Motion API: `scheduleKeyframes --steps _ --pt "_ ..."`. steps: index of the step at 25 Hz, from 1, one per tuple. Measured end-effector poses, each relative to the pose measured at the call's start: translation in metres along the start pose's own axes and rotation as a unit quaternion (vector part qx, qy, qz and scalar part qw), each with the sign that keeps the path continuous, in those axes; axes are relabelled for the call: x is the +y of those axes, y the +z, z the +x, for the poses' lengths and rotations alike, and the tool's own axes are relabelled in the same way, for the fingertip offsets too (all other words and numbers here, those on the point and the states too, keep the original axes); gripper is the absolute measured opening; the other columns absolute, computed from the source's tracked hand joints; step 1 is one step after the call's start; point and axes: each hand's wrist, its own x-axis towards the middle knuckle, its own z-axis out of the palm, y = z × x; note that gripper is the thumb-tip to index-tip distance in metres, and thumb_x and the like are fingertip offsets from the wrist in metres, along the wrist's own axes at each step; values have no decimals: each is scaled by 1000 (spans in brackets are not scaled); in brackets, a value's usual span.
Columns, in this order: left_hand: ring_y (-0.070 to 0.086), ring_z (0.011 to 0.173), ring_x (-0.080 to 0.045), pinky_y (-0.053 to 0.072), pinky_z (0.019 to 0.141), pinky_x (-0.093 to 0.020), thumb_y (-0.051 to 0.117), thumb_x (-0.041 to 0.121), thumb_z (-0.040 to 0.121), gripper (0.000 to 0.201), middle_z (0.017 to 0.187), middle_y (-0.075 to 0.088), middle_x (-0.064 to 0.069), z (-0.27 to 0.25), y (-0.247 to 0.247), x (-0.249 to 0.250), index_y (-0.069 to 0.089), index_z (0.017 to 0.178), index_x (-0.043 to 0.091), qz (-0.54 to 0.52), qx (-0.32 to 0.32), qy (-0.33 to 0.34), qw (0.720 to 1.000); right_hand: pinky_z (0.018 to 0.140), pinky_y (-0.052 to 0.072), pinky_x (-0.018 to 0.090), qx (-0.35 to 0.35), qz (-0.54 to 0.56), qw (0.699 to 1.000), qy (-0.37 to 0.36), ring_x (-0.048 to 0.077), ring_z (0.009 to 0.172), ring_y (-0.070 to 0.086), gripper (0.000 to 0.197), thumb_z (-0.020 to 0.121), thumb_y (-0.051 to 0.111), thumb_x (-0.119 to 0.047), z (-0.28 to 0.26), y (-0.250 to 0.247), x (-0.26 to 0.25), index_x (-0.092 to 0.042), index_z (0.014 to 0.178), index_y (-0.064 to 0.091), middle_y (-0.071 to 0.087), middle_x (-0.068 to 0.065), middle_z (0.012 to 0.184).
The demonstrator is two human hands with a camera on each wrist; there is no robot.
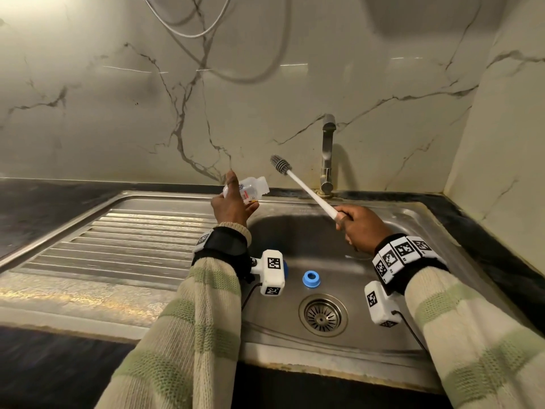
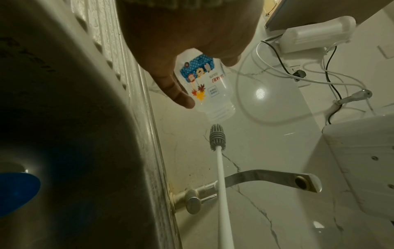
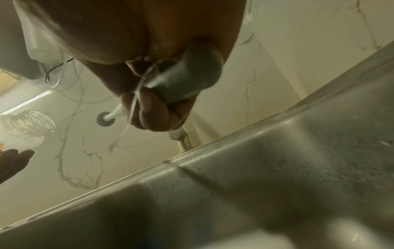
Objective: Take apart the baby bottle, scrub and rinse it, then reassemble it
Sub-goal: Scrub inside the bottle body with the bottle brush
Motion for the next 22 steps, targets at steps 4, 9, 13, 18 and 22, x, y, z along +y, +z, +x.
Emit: scheduleKeyframes --steps 4,9,13,18,22 --pt "68 100 -32 61 64 -33 60 58 90 65 124 62 -15 4 -7 4 50 135 12 -18 0 -2 1000 59 39 26 32 -50 997 -52 11 61 53 14 95 55 -17 -2 -9 -2 -24 89 64 61 -4 69" --pt "66 87 -28 58 65 -36 49 55 98 44 115 61 -13 11 -16 22 51 116 15 -42 28 -13 999 50 46 22 -40 -34 998 -26 13 49 54 22 97 55 -17 -8 -13 5 -27 114 66 64 3 69" --pt "65 99 -33 56 53 -31 57 47 96 50 124 59 -17 18 -23 27 51 124 7 -44 65 -10 997 60 47 31 -47 -30 998 -29 16 57 55 25 96 58 -18 -8 -14 7 -27 117 68 65 4 68" --pt "65 100 -33 55 49 -29 62 46 93 56 122 59 -17 24 -26 27 51 131 6 -29 63 11 998 65 45 25 -58 -39 997 -37 10 62 58 26 93 63 -15 -6 -11 9 -22 116 71 66 -7 69" --pt "67 101 -33 61 78 -47 74 50 75 61 118 61 -16 19 -24 27 53 119 12 44 16 28 998 83 49 29 -53 -73 995 -43 12 85 64 30 91 65 -24 -7 -7 3 -34 120 67 71 -8 93"
